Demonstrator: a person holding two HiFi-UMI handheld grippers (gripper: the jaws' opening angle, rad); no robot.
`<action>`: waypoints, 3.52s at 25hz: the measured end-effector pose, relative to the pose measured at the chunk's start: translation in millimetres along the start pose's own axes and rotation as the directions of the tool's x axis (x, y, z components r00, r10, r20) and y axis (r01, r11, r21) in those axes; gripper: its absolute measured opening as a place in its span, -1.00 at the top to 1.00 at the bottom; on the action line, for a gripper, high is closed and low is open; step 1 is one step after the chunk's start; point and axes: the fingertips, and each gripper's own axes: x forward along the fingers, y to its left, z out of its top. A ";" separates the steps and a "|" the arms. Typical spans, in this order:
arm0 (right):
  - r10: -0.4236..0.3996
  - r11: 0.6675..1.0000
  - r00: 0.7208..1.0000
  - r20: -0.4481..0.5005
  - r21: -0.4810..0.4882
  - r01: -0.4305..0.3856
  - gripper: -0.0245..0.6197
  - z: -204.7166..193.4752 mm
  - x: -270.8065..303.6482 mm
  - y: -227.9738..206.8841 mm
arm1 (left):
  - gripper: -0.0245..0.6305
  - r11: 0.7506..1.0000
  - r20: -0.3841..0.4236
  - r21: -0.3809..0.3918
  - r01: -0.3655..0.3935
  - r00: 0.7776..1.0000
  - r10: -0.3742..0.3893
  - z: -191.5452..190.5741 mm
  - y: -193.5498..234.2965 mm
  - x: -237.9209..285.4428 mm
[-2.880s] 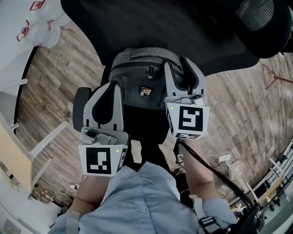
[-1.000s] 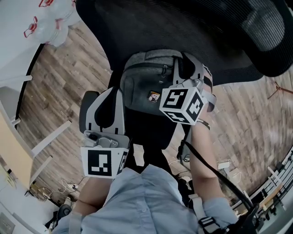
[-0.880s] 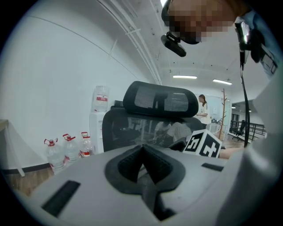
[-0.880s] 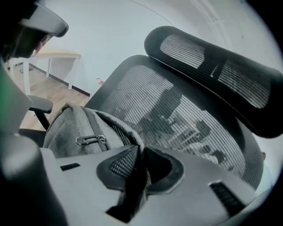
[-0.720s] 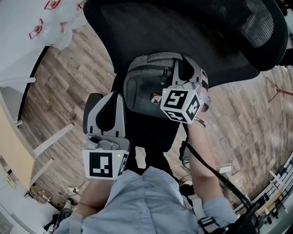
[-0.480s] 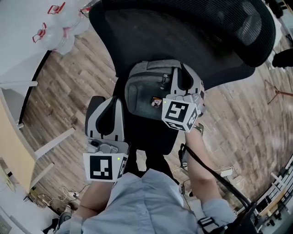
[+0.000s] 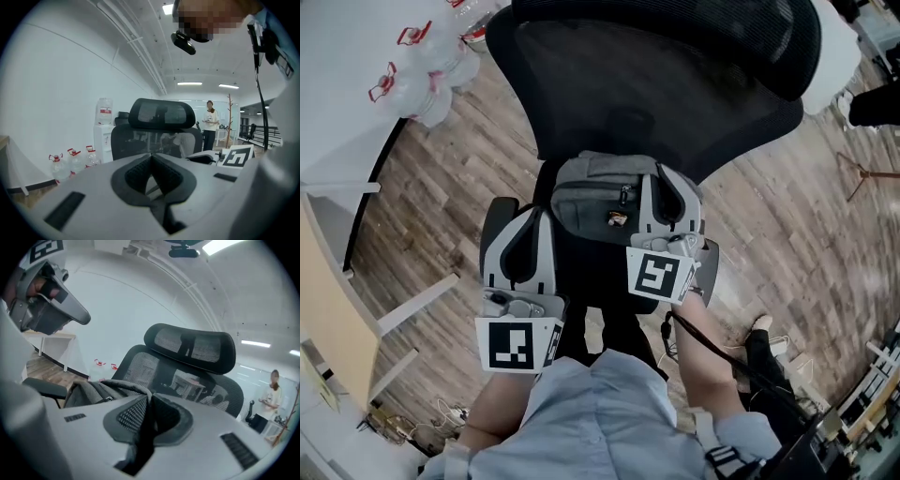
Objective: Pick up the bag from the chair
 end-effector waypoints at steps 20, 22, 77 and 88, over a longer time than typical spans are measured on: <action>0.017 0.998 0.999 0.030 0.058 -0.018 0.81 2.9 -104.4 51.9 | 0.49 0.862 -0.095 0.229 0.453 0.892 -0.443 -47.2 -80.7 -7.5; 0.032 0.998 0.999 0.038 0.058 -0.034 0.81 3.5 -105.6 51.1 | 0.21 0.821 -0.126 0.249 0.514 0.858 -0.499 -52.8 -90.7 -2.5; 0.409 0.912 0.912 0.014 0.040 -0.409 0.80 94.7 -112.5 16.8 | 0.71 0.619 -0.257 0.521 0.588 0.799 -0.543 23.4 -107.8 -9.6; 0.314 0.949 0.941 0.125 -0.053 -0.310 0.79 198.0 -131.1 -44.7 | 0.71 0.622 -0.113 0.619 0.480 0.838 -0.534 139.6 -105.2 -26.9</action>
